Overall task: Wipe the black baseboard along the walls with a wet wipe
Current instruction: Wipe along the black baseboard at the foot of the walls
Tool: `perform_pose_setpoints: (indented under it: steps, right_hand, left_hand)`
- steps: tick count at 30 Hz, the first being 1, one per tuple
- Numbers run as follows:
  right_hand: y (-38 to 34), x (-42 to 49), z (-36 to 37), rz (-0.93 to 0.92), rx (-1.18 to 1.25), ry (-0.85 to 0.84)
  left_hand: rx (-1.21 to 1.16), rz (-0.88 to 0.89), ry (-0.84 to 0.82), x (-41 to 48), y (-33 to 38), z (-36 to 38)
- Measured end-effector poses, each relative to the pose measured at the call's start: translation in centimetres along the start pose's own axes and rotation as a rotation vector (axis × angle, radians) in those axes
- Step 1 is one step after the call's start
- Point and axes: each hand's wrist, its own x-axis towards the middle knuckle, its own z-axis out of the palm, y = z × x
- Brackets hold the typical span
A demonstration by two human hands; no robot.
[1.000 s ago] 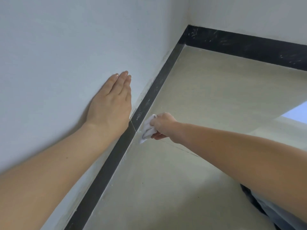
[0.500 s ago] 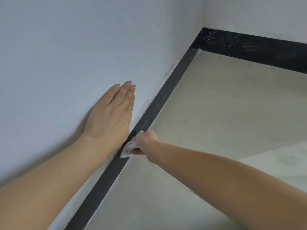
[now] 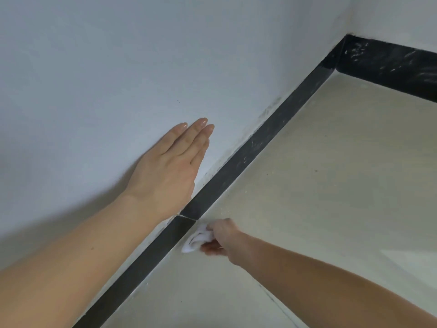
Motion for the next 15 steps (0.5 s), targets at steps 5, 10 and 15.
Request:
perform_pose_setpoints:
  steps: [5,10,15]
  right_hand:
    - [-1.1,2.0,1.6,-0.058,0.099,-0.058]
    - [-6.3,1.9,-2.7,-0.169,0.202,0.206]
    - [-9.1,0.7,-7.2,-0.328,-0.271,0.536]
  left_hand:
    - [-0.038,-0.014,0.024,0.1,0.0,0.1]
    - [-0.002,-0.004,0.01,0.1,0.0,0.2]
    - [-0.026,-0.003,0.027,0.2,0.0,0.3]
